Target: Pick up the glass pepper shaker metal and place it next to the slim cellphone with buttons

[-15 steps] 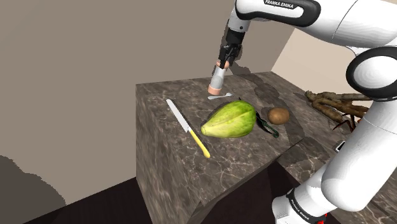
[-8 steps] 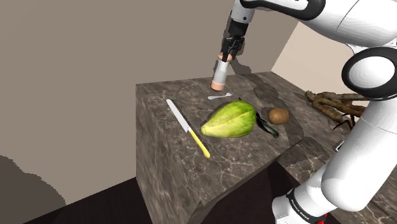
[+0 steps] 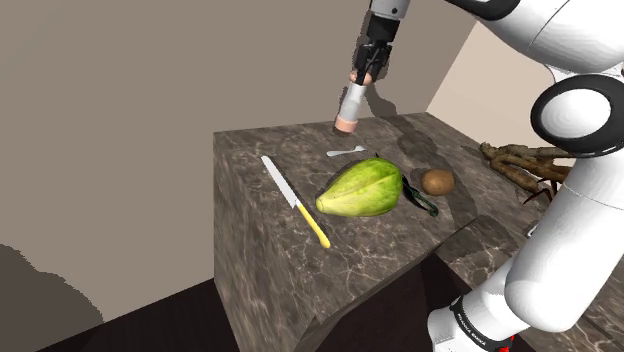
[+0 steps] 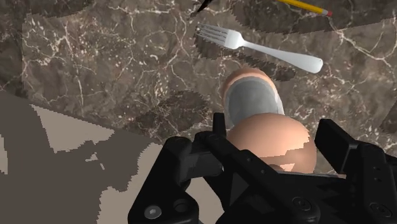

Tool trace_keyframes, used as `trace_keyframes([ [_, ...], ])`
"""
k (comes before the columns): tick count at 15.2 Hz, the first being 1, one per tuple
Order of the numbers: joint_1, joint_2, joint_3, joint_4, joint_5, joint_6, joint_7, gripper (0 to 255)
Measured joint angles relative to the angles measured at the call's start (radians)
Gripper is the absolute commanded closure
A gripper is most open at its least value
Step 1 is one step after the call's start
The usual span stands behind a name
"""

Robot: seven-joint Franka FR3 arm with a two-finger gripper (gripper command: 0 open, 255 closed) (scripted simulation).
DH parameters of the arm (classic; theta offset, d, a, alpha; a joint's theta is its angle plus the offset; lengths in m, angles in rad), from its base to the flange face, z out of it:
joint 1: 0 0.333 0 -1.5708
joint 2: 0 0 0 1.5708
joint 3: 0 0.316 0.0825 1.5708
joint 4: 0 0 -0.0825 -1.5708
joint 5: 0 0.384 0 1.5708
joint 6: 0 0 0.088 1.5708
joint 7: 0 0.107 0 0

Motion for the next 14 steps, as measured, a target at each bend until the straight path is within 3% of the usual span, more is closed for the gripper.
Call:
trace_keyframes([
  [6, -0.028, -0.222, -0.02, -0.248, -0.004, 0.029, -0.047, 255],
  [14, -0.071, -0.49, -0.068, -0.499, -0.025, 0.016, -0.139, 255],
])
